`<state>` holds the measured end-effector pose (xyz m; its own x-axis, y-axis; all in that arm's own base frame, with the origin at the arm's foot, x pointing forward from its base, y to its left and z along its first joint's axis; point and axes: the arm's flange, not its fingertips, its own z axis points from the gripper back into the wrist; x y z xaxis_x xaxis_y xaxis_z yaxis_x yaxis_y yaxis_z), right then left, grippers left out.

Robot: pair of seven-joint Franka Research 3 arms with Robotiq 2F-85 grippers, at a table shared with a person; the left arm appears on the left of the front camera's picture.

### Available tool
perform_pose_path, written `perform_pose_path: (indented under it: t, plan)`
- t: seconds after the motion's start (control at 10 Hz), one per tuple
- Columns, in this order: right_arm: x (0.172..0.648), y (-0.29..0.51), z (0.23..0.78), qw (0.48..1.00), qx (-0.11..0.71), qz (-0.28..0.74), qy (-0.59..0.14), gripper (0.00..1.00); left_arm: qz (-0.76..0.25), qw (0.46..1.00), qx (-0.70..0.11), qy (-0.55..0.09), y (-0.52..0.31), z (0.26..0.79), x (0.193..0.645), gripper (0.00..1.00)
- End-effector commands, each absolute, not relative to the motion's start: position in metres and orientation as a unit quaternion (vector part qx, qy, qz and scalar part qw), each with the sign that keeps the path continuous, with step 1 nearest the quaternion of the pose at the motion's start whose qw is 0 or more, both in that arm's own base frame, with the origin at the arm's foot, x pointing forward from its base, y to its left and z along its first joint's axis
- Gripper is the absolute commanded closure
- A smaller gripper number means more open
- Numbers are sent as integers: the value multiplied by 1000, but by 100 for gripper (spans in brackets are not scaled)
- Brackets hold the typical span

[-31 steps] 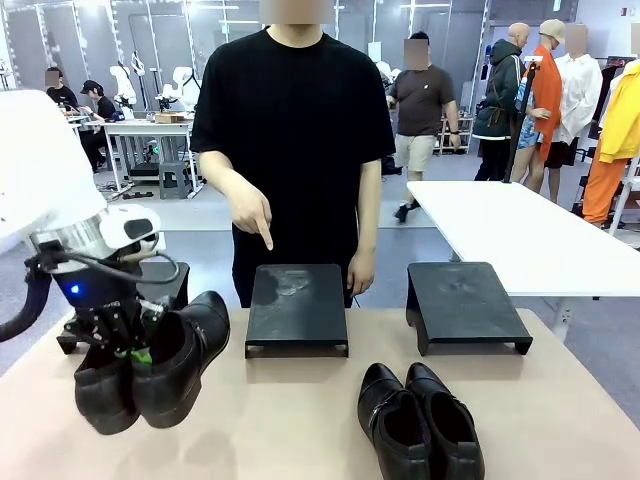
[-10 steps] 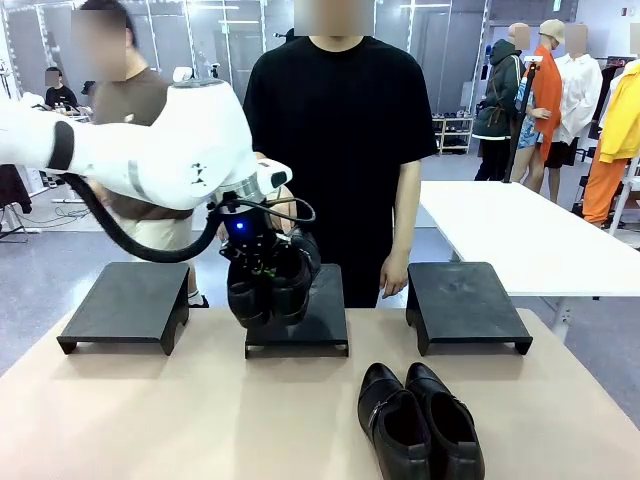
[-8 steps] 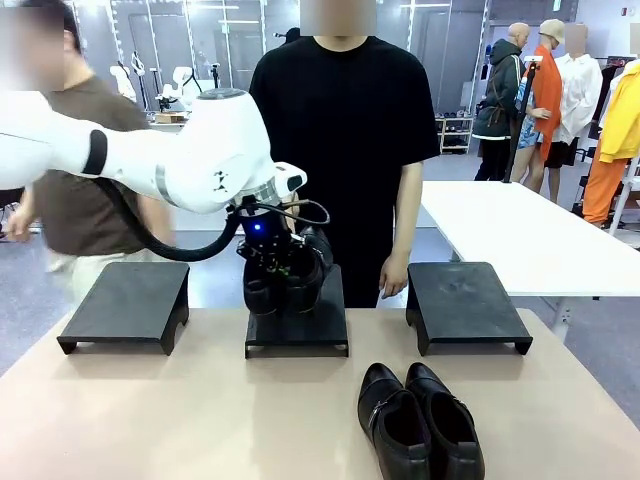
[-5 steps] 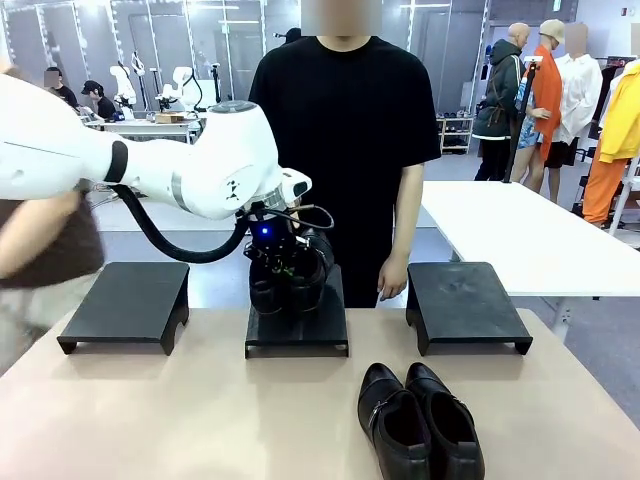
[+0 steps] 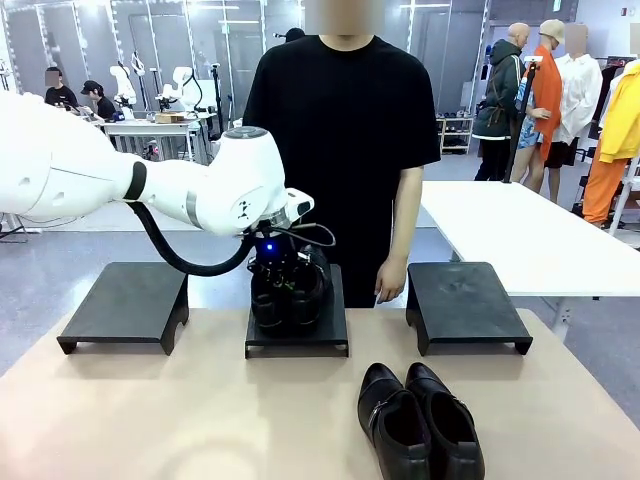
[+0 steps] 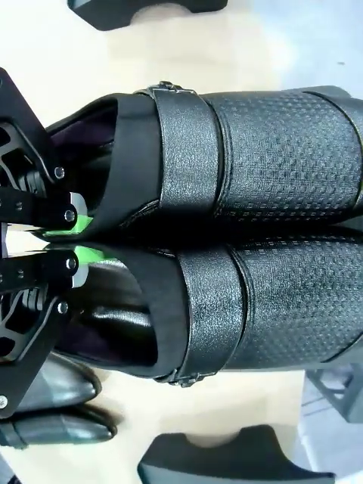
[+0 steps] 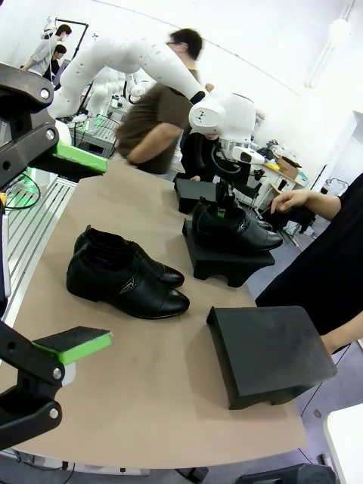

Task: Place the shoes on the stand as instructed by the person.
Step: Pick up one pair of Shoes and place it on the Shoes Stand indicated by the person.

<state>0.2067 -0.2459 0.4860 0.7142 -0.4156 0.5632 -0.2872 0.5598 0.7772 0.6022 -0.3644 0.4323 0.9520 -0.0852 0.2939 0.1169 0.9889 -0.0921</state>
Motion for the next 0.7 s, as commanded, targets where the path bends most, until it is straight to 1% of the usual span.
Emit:
perform_pose_path:
  t: [0.0,0.1,0.4,0.5,0.6]
  plan:
    - [206,-247,486,795,467,-32,-386,0,-37,984,-46,-169,-369,436,606,93]
    - [206,-247,486,795,467,-32,-386,0,-41,986,-42,-159,-370,430,605,93]
    - [206,-247,486,795,467,-32,-386,0,-45,984,-41,-167,-370,424,606,93]
    - [206,-247,486,795,467,-32,-386,0,-44,984,-42,-167,-370,425,604,66]
    - [206,-247,486,795,467,-32,-386,0,-44,984,-45,-167,-369,426,603,55]
